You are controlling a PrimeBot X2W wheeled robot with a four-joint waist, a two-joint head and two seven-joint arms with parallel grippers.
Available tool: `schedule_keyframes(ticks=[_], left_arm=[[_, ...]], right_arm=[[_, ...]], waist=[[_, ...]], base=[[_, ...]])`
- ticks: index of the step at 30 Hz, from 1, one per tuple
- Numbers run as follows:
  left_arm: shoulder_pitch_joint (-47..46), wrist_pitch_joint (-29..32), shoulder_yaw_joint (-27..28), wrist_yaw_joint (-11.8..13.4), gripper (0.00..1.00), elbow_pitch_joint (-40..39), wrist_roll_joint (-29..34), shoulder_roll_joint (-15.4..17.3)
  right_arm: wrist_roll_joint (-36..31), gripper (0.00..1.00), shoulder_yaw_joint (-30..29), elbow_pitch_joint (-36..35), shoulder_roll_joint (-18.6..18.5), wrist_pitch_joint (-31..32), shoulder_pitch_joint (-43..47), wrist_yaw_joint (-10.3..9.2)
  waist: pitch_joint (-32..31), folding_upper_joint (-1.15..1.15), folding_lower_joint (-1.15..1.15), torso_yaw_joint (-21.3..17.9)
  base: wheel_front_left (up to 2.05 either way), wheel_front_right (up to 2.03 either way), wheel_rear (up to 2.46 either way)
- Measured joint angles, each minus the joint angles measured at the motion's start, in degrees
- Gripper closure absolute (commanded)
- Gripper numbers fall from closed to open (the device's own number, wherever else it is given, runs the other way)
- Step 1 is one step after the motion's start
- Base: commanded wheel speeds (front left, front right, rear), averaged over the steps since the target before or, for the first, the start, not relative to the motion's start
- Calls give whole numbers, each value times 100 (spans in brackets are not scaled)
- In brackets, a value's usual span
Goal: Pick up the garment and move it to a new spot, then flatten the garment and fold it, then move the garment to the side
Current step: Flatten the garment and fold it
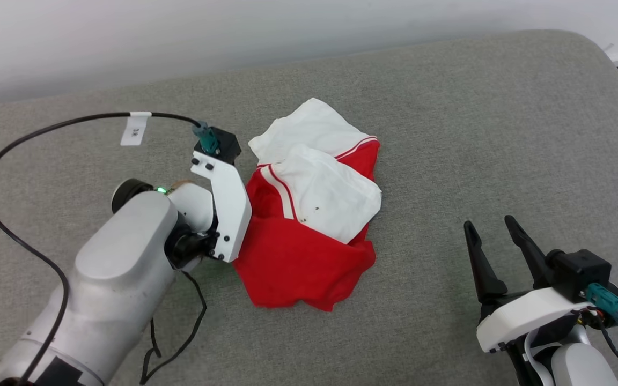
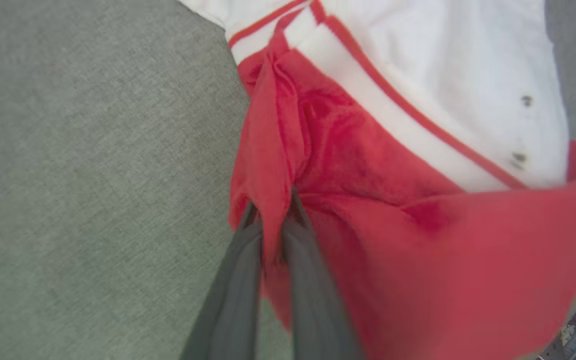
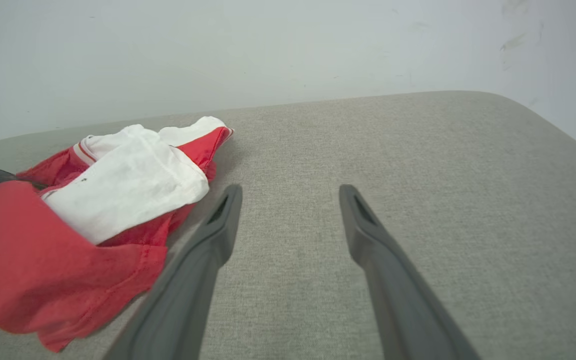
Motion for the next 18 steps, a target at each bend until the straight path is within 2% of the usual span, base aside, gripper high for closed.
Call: schedule_keyframes(ticks=[3, 9, 14, 18], left_arm=[[-124, -265, 15, -1, 100, -34, -77, 63], [-4, -1132, 393, 30, 100, -416, -309, 438], [895, -1718, 727, 398, 100, -1072, -504, 739], [2076, -2226, 1069, 900, 100, -1681, -788, 1002]], right_arm=[[-19, 0, -77, 31, -1, -18, 1, 0], [-97, 0, -191, -19, 0, 18, 36, 0], [-146, 0, -300, -112, 0, 98, 163, 0], [-185, 0, -371, -224, 0, 165, 235, 0]], waist=[[-35, 0, 0, 58], [-185, 0, 0, 286], [-282, 0, 0, 535], [-379, 0, 0, 719]], base=[[0, 0, 0], [0, 0, 0], [0, 0, 0], [0, 0, 0]])
